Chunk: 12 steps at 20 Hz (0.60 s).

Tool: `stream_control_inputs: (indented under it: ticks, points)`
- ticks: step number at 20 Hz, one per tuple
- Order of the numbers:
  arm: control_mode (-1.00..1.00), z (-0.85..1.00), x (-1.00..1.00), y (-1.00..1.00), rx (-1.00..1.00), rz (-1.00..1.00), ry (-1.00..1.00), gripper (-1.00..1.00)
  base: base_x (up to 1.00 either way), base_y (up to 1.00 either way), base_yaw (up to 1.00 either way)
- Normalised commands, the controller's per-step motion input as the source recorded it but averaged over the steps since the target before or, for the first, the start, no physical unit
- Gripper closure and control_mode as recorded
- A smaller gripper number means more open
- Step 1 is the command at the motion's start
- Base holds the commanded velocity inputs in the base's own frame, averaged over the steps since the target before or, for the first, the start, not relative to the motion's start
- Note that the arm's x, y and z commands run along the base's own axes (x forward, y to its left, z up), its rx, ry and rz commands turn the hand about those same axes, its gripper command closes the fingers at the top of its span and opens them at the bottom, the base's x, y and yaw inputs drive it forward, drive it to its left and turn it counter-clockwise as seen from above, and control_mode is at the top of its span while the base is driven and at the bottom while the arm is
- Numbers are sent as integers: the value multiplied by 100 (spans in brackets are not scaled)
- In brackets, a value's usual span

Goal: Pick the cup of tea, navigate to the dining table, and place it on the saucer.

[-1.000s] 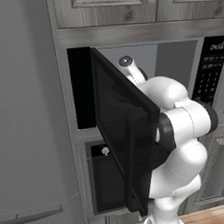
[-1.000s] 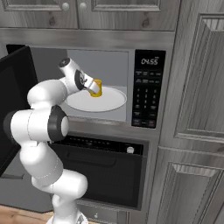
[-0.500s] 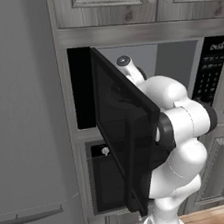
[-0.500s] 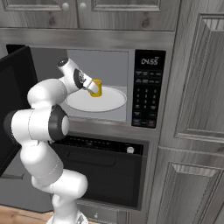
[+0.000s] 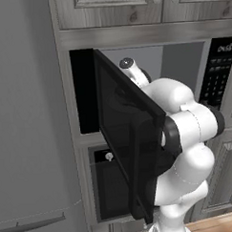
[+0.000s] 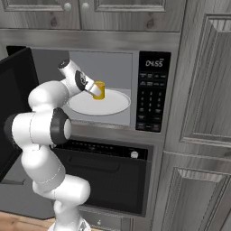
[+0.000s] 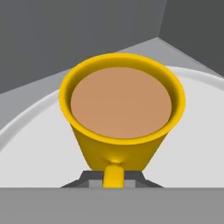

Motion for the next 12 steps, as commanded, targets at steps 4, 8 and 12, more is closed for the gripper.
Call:
stream_control_inputs:
  ticks: [4, 8, 12]
  points:
    - [-100, 0, -17, -9, 0, -5, -1, 100, 0, 0, 0]
    - [-100, 0, -64, -28, 3, 0, -6, 100, 0, 0, 0]
    - [-100, 0, -78, -26, 7, 0, -7, 100, 0, 0, 0]
